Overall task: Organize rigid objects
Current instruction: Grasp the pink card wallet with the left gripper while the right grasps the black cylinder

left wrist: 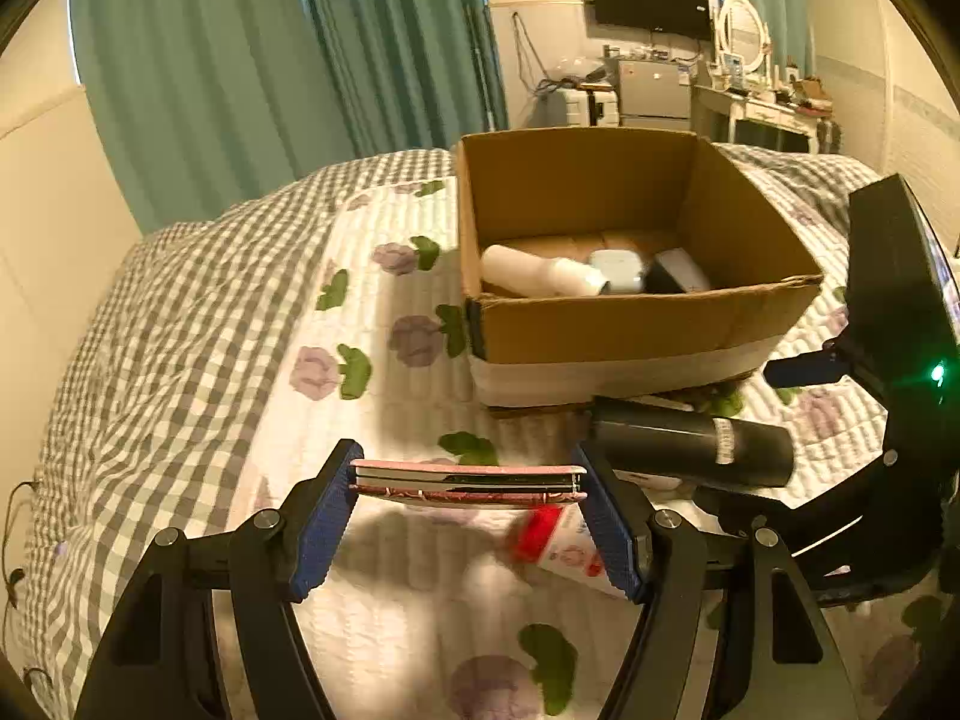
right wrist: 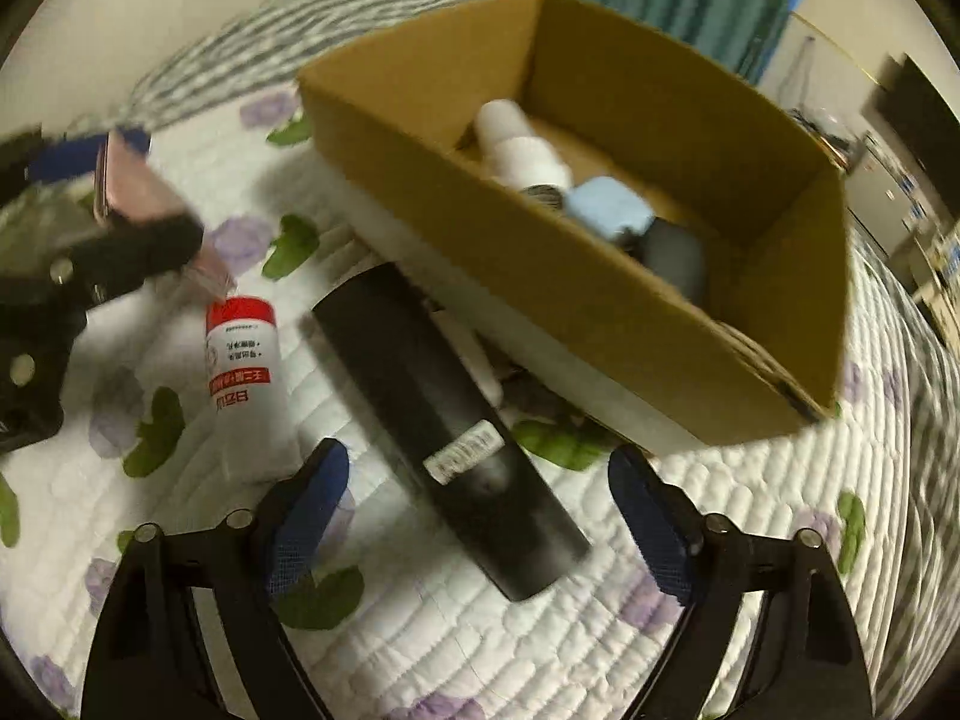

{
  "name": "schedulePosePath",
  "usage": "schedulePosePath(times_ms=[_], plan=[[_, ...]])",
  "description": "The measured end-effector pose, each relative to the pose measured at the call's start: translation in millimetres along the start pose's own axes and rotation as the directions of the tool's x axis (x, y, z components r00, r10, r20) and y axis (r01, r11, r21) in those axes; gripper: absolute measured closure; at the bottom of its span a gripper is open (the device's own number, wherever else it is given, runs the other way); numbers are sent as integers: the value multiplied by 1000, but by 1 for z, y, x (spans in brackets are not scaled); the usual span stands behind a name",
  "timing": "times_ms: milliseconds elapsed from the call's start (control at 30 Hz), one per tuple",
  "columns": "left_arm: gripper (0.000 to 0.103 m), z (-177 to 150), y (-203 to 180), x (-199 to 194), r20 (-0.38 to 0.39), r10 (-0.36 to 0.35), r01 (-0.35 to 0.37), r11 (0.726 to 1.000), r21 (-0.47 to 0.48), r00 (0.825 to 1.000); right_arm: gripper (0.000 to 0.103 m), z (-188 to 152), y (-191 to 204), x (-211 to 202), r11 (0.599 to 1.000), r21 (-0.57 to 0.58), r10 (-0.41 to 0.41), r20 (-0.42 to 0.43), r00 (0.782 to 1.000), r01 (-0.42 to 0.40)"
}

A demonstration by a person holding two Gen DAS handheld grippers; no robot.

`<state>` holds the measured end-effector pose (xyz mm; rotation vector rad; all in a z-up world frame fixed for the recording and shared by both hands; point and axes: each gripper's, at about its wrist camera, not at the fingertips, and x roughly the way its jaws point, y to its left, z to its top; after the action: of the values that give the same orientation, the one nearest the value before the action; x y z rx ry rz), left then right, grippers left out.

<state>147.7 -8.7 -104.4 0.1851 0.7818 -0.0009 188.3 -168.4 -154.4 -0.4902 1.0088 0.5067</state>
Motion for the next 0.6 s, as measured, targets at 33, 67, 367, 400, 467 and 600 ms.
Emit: schedulePosePath(times_ms=[33,67,367,400,467,600], plan=[[31,-2,1,2,-4,-1,1,1000,1,1000,21,3,3,4,1000,-17,0,-6,1000,0],[31,-3,2,4,-8,2,-2,1000,-5,1000,21,7,6,9,1000,-29,4,-15,1000,-4],[31,-7,9,7,-16,1,-1,1000,-27,1000,54,11,20,23,1000,-28,-13,-63,998,11],[31,-7,10,6,-15,2,-2,1000,-30,1000,55,10,21,21,1000,-24,-18,-61,998,16],[31,-6,9,5,-13,-2,2,999,-32,1000,59,9,23,15,1000,1,-10,-55,998,11],[31,-6,10,-4,-5,-4,4,999,-36,1000,61,8,25,0,999,19,-26,-43,999,27]])
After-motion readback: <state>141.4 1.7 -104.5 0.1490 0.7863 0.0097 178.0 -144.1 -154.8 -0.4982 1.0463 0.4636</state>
